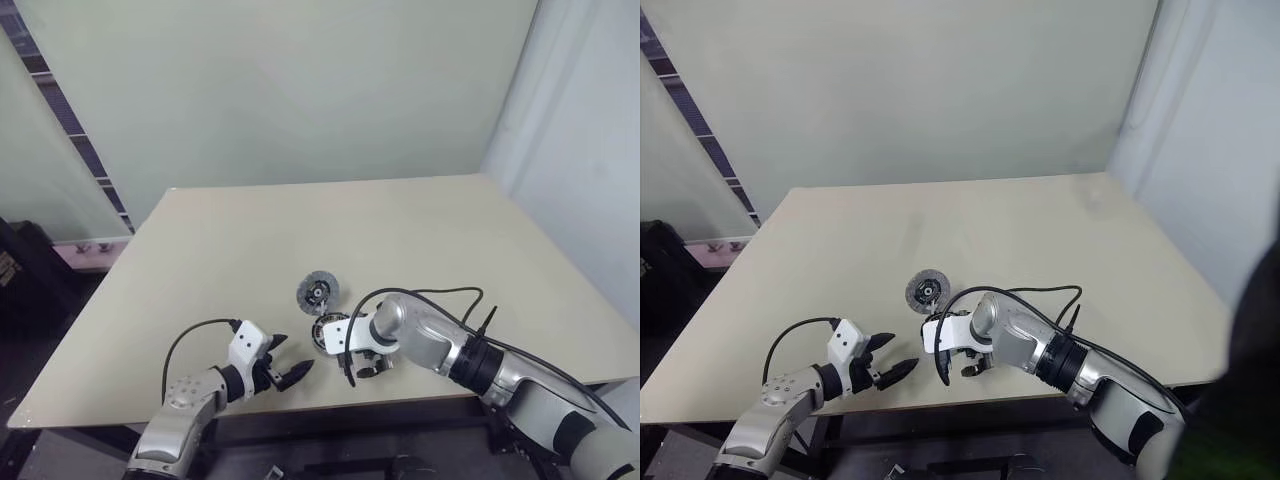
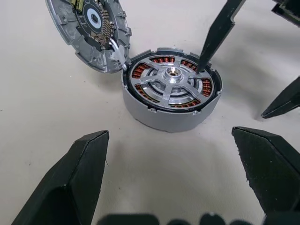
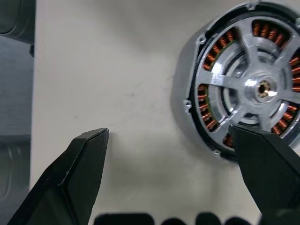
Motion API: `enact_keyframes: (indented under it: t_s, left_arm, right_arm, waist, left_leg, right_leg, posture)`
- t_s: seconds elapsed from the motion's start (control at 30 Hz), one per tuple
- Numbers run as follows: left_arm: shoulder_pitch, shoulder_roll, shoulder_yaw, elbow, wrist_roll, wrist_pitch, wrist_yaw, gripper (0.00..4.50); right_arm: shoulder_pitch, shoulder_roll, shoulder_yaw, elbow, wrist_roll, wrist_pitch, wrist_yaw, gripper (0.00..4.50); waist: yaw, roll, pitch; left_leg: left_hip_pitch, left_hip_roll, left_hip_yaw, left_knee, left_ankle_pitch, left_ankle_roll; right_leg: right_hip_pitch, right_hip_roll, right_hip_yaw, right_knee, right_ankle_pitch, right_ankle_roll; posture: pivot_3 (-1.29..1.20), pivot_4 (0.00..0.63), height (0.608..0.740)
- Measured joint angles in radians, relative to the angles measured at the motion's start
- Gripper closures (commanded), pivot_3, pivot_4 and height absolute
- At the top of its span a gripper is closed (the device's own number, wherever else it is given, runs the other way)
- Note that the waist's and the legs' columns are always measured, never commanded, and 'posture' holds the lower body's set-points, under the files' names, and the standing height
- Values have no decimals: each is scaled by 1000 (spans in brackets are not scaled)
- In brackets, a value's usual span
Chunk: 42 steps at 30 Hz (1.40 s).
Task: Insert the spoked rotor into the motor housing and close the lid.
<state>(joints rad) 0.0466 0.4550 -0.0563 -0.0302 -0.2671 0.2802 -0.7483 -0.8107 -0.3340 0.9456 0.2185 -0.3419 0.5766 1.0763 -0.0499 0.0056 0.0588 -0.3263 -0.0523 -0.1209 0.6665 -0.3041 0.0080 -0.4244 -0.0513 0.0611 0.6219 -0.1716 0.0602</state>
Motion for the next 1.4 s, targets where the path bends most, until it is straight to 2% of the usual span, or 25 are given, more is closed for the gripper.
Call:
enact_keyframes:
  t_s: [0.07, 0.37, 0.43, 0.97, 1.4]
  left_arm:
    - [-1, 0, 0, 0, 0, 0, 1, 0]
    - [0, 0, 0, -1, 0, 0, 8, 0]
    - [1, 0, 1, -2, 0, 0, 9, 0]
    - [-3, -2, 1, -4, 0, -1, 12, 0]
    - [-15, -4, 2, 10, 0, -21, 19, 0]
  right_arm:
    - [2, 5, -5, 10, -8, -6, -7, 636]
    - [11, 27, -59, 43, -46, -26, -36, 3850]
    - [16, 34, -67, 39, -47, -35, -28, 4454]
    - [47, 81, -125, 73, -51, -28, -48, 4483]
    - [110, 66, -189, -138, 92, 349, 103, 4483]
  waist:
    - [0, 0, 0]
    - [0, 0, 0]
    - [-1, -1, -1]
    - [0, -1, -1]
    - [0, -1, -1]
  left_leg:
    - [1, 0, 0, 0, 0, 0]
    - [1, 0, 0, 0, 0, -1]
    - [1, 0, 0, 0, 0, -1]
    - [2, 1, -1, 0, 2, -4]
    - [0, 1, -2, 0, 1, -5]
  right_leg:
    - [0, 0, 0, 1, 0, 0]
    - [0, 0, -1, 0, 0, 0]
    - [0, 0, -1, 0, 0, 0]
    - [1, 0, -3, 2, 1, -1]
    - [0, 0, -3, 0, 1, -1]
  posture:
    - [0, 0, 740]
    - [0, 0, 740]
    - [0, 0, 740]
    - [0, 0, 740]
    - [0, 0, 740]
